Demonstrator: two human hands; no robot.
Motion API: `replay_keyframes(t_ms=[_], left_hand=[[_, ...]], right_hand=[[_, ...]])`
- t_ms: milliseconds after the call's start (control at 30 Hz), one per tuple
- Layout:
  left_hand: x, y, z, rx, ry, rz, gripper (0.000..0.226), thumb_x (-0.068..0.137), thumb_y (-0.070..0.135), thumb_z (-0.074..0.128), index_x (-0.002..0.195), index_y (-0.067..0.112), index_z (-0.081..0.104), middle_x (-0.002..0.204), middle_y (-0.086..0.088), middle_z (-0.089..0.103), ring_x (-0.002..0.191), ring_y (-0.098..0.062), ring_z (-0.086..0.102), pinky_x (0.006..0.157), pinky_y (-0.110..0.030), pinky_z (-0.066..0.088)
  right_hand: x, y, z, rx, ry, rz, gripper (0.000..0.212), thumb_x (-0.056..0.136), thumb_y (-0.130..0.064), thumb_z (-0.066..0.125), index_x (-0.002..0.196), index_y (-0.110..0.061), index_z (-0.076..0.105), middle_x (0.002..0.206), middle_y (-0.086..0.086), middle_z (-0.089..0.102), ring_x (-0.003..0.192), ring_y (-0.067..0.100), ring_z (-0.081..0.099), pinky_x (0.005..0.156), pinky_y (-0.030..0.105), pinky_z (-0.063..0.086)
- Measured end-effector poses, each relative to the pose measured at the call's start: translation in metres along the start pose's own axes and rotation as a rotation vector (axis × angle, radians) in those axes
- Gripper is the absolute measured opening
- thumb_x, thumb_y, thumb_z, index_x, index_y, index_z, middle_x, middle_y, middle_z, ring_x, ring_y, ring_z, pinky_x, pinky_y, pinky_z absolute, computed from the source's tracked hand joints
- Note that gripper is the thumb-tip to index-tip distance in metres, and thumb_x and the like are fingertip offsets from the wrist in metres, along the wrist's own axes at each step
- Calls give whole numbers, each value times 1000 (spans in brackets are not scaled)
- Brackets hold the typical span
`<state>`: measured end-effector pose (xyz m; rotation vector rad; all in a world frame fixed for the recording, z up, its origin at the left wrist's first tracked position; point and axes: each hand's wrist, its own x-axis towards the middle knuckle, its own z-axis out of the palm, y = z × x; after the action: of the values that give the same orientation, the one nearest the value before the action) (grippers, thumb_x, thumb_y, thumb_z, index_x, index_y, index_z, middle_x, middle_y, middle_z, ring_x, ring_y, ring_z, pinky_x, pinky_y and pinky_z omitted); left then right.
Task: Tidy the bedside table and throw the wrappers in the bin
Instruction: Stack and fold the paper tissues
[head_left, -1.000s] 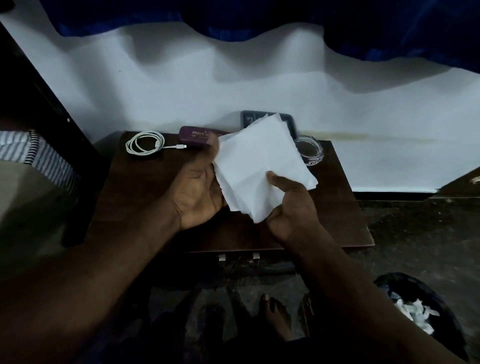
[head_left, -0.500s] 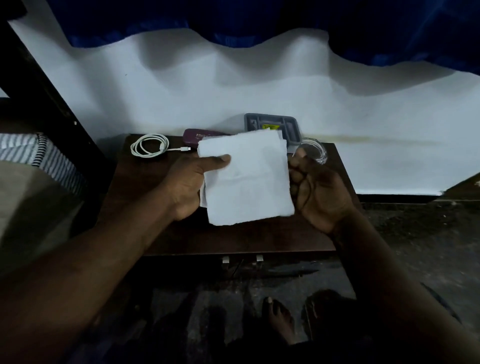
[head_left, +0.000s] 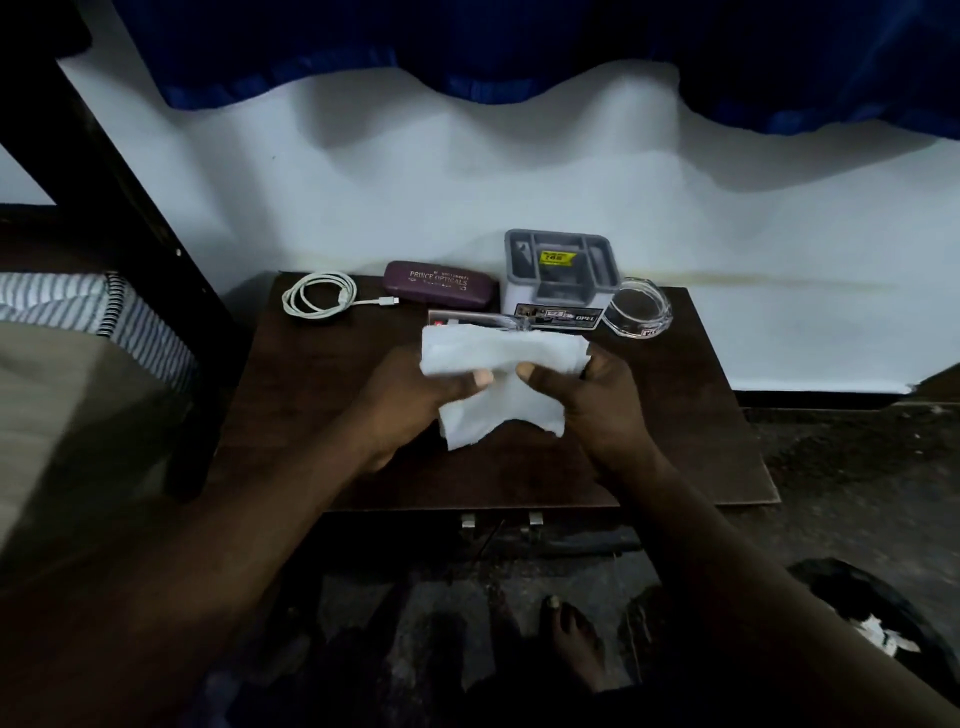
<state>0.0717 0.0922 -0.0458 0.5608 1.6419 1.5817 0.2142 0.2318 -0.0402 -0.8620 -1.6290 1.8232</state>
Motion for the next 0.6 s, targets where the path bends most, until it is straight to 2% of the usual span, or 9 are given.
replay_keyframes(t_ms=[67, 133, 200, 300, 400, 467, 533, 600], left_hand=[[0, -12, 0, 115, 38, 24, 33, 82, 16, 85, 114, 12, 79, 111, -3, 79, 107, -19, 75, 103, -49, 55], [2, -16, 3, 181, 106, 101, 24, 85, 14, 83, 109, 11, 80, 107, -3, 80, 105, -20, 75, 100, -50, 56], [1, -8, 9, 108, 164, 125, 22, 86, 14, 82, 108, 15, 80, 107, -1, 80, 104, -17, 75, 99, -45, 57], [0, 2, 14, 40, 193, 106, 34, 85, 32, 84, 115, 16, 78, 111, 4, 79, 106, -11, 74, 100, -38, 56], [0, -3, 13, 102, 193, 28, 61, 68, 60, 85, 114, 20, 79, 108, 7, 79, 103, -10, 75, 98, -41, 58], [0, -7, 12, 232, 215, -17, 75, 58, 72, 82, 111, 20, 79, 105, 6, 80, 100, -9, 75, 96, -42, 59], [2, -9, 12, 315, 252, -15, 66, 65, 66, 84, 108, 16, 79, 102, 4, 80, 95, -10, 75, 92, -42, 61], [4, -4, 12, 309, 299, 41, 52, 75, 57, 83, 105, 15, 80, 99, 2, 80, 92, -10, 76, 90, -43, 61]], right_hand=[[-1, 9, 0, -93, 14, -24, 19, 83, 10, 77, 94, -5, 78, 89, 7, 81, 83, 23, 75, 81, 43, 61], [-1, 12, 4, -153, 33, -50, 24, 84, 11, 75, 84, -13, 76, 75, -6, 78, 74, 10, 72, 72, 30, 58], [-1, 10, 8, -85, 66, -42, 23, 84, 12, 75, 97, -7, 77, 81, -8, 79, 76, 7, 74, 71, 22, 58], [-1, 1, 14, 23, 84, -1, 33, 83, 8, 79, 113, -5, 76, 100, 0, 80, 90, 16, 78, 78, 30, 63], [1, 10, 10, -78, 96, 28, 28, 82, -1, 83, 106, -15, 78, 97, 1, 82, 93, 20, 79, 84, 40, 64], [-1, 17, 10, -134, 95, 68, 27, 80, -6, 86, 106, -14, 79, 99, 3, 82, 95, 23, 79, 90, 49, 63], [-3, 19, 11, -155, 105, 78, 29, 79, -10, 87, 107, -13, 80, 101, 4, 82, 96, 24, 79, 92, 54, 62], [-2, 15, 12, -144, 128, 39, 27, 81, -8, 85, 107, -12, 79, 101, 4, 82, 95, 23, 79, 90, 52, 63]])
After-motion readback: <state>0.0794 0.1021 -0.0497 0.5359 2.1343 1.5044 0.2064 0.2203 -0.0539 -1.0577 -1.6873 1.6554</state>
